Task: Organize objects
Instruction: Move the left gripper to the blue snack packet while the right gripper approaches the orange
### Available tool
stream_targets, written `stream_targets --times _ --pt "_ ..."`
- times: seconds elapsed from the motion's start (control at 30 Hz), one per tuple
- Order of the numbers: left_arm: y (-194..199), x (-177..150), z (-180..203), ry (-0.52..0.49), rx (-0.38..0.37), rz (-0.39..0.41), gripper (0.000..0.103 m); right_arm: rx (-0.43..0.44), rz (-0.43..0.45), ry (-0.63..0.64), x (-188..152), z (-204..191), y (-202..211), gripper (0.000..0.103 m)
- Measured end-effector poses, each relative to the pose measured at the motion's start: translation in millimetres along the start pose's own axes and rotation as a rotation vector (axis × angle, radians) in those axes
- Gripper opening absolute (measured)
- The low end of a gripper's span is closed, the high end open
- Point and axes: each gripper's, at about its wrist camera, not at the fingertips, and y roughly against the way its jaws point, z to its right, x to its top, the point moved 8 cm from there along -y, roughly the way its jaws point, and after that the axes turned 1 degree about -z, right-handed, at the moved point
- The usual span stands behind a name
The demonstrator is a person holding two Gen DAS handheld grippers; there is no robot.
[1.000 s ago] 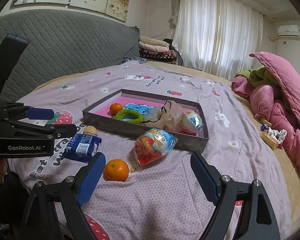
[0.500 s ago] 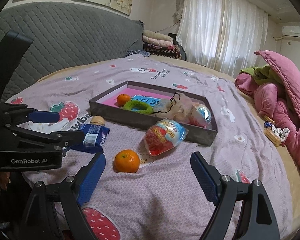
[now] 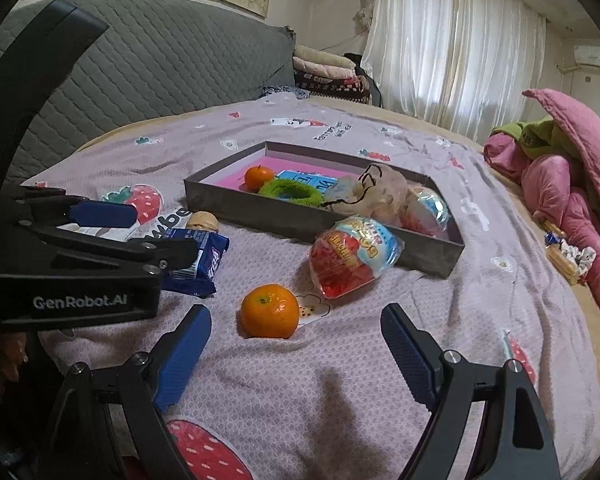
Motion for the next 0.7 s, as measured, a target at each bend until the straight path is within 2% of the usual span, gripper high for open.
stream_targets --times 0.17,0.43,0.53,0.7 --pt "-10 7 -3 0.032 0.007 -0.007 0.07 0.003 -0.013 0.006 0 -4 -12 0.086" --pt "-32 3 -8 0.079 0.031 -0.067 0.07 0.006 -0.039 0.009 -2 -6 -31 0.085" --pt "-39 2 -9 0.101 0.028 -0.086 0.07 0.008 -0.055 0.011 -4 -6 -38 0.079" --pt "-49 0 -8 0.118 0.034 -0.112 0.07 0.012 -0.086 0.021 -9 -10 -50 0.06"
